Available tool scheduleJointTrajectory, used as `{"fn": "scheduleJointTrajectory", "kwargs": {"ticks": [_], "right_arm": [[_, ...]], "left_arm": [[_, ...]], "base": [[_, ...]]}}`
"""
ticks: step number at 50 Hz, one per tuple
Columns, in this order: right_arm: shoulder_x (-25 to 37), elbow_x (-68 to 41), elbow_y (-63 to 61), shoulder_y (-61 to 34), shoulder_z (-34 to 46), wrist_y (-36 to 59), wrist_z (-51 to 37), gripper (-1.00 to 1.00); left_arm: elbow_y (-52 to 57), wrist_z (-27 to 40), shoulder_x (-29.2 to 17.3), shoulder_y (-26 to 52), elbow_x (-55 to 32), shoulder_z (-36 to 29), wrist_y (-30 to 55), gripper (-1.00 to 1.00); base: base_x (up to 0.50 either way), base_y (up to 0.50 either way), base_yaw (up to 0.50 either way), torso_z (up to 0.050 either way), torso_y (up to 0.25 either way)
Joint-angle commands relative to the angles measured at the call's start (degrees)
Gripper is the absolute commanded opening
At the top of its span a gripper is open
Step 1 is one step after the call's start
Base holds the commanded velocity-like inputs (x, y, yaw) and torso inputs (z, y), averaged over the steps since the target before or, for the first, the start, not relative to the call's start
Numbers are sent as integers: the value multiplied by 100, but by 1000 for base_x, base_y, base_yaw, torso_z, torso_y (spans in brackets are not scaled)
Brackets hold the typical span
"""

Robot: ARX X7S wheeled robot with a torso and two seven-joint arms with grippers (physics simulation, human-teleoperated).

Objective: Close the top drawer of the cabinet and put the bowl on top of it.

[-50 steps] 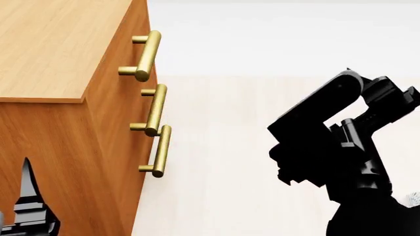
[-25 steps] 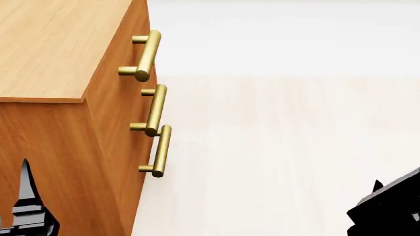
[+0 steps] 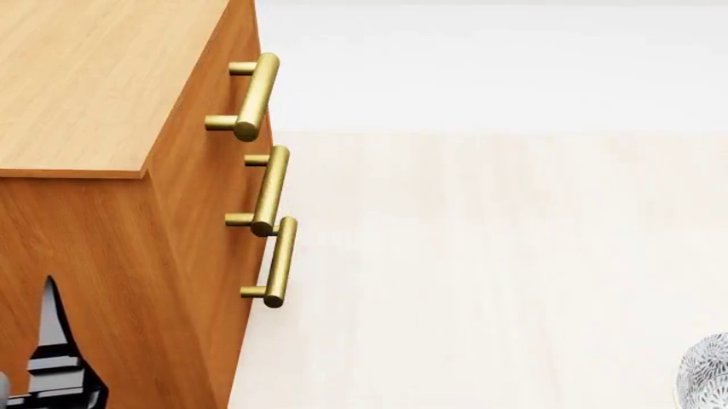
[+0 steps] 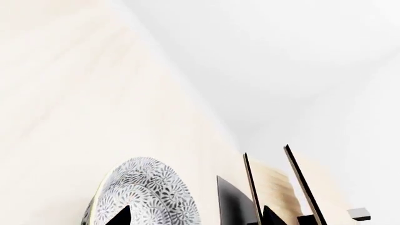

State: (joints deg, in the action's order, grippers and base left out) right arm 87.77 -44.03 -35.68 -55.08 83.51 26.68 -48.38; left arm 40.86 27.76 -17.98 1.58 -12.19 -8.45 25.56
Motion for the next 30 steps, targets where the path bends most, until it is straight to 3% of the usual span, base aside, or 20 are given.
{"fn": "scheduleJointTrajectory", "kwargs": {"ticks": [1,30], "right_arm": [[10,46,-13,177,152,-146,-59,100],[-484,247,627,712,544,-667,-86,100]], "left_arm": [[4,28,-18,-6,6,-38,-3,100],[-43,90,-50,-2,5,-100,-47,100]], "base": [[0,0,0,0,0],[0,0,0,0,0]]}}
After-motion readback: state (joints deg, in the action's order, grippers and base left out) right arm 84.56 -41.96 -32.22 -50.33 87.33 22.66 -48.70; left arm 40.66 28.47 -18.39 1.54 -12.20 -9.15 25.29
